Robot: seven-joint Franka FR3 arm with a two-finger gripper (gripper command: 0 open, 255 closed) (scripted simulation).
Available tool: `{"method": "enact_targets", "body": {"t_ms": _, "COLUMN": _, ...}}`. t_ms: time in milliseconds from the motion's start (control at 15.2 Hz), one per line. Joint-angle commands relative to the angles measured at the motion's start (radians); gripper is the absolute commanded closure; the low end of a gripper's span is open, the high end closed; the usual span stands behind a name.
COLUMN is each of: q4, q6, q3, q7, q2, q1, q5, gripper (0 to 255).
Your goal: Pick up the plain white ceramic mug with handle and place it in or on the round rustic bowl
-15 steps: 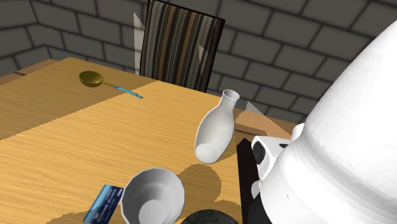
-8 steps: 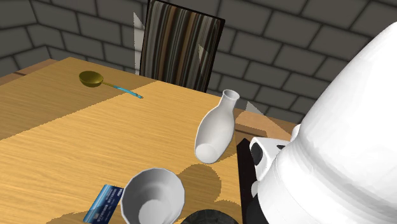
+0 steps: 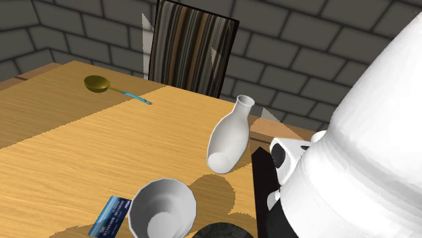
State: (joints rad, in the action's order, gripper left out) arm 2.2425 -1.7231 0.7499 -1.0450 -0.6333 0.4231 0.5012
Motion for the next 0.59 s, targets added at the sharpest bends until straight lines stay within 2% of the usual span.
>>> {"method": "enact_targets", "body": {"t_ms": 0, "q4": -0.056, "q6": 0.059, "q3": -0.025, "q7": -0.004, "q2": 0.002, "q1": -0.005, "q5": -0.017, "gripper": 0}}
{"method": "enact_targets", "body": {"t_ms": 66, "q4": -0.082, "q6": 0.083, "q3": -0.033, "q7": -0.007, "q2": 0.005, "q1": -0.008, "q5": -0.024, "gripper": 0}}
{"method": "enact_targets", "body": {"t_ms": 528, "q4": -0.082, "q6": 0.083, "q3": -0.033, "q7": -0.007, "q2": 0.005, "q1": -0.008, "q5": -0.024, "gripper": 0}}
